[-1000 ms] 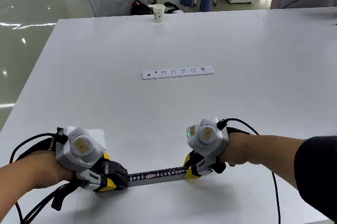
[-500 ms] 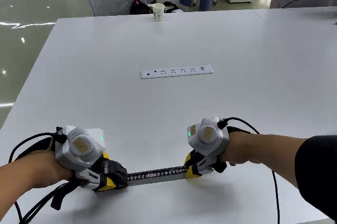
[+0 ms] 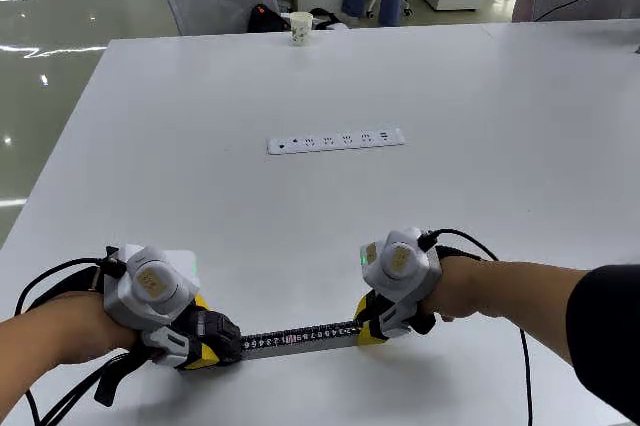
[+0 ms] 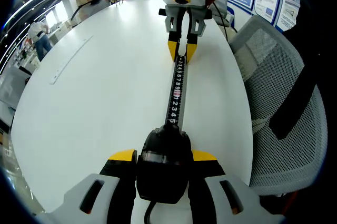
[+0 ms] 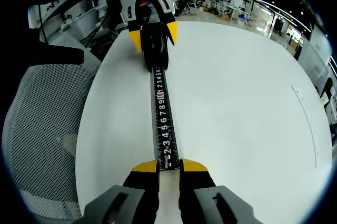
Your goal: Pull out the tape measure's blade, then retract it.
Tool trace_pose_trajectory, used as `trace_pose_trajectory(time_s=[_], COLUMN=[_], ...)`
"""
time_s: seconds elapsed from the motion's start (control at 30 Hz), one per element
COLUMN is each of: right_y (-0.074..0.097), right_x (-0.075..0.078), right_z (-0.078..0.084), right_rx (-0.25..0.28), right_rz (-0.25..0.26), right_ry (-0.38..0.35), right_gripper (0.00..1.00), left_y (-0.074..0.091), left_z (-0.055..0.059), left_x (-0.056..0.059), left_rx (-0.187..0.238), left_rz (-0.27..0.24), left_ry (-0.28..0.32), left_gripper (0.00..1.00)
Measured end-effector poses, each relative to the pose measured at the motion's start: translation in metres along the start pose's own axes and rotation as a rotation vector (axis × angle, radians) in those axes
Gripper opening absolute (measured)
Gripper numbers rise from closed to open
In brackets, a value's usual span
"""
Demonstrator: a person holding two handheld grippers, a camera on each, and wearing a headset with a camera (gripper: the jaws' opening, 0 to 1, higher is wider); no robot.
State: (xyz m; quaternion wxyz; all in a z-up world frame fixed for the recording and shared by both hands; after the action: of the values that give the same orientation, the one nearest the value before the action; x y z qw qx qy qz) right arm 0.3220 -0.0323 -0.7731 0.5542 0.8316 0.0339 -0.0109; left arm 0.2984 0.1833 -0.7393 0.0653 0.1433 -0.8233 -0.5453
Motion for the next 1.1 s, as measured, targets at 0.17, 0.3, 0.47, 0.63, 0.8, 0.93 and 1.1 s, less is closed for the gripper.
trace_pose_trajectory(time_s=[0.17, 0.3, 0.47, 0.63, 0.8, 0.93, 1.1], right_y=[0.001, 0.001, 0.002, 0.003, 0.003, 0.004, 0.004], right_x=[0.001, 0.001, 0.001, 0.001, 0.001, 0.001, 0.002], right_z=[0.002, 0.004, 0.007, 0.008, 0.01, 0.011, 0.013], right_rx=[-0.002, -0.002, -0.004, -0.005, -0.008, -0.008, -0.008], right_rz=[0.002, 0.002, 0.001, 0.002, 0.003, 0.003, 0.004], right_ry=[-0.002, -0.005, -0.008, -0.011, -0.012, -0.015, -0.018], right_gripper=[0.1, 0.1, 0.1, 0.1, 0.1, 0.1, 0.1], left_y=[0.0, -0.001, 0.0, 0.0, 0.0, -0.001, -0.001], left_z=[-0.001, -0.001, -0.001, -0.001, -0.001, 0.0, 0.0], left_x=[-0.001, -0.001, -0.001, -0.002, -0.002, -0.001, 0.0], left_rx=[0.001, 0.0, 0.0, 0.001, 0.001, 0.001, 0.001], left_rz=[0.0, 0.001, 0.003, 0.002, 0.002, 0.002, 0.003], left_ry=[0.0, 0.001, 0.001, 0.002, 0.001, 0.001, 0.001], left_gripper=[0.32, 0.32, 0.32, 0.32, 0.32, 0.32, 0.32])
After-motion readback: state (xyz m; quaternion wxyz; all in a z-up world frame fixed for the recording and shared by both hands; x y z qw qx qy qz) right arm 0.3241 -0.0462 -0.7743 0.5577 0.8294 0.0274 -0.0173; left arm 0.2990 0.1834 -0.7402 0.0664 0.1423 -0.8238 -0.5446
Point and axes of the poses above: the centre of the closed fingertips' face, and the gripper's own axes: y roughly backward along the fingers, x roughly to its right, z roughly out of its underside, the point moved 4 cm from there along y, roughly backward along the fingers, and after that the axes turned 7 degrees about -x, right-handed, at the moved point
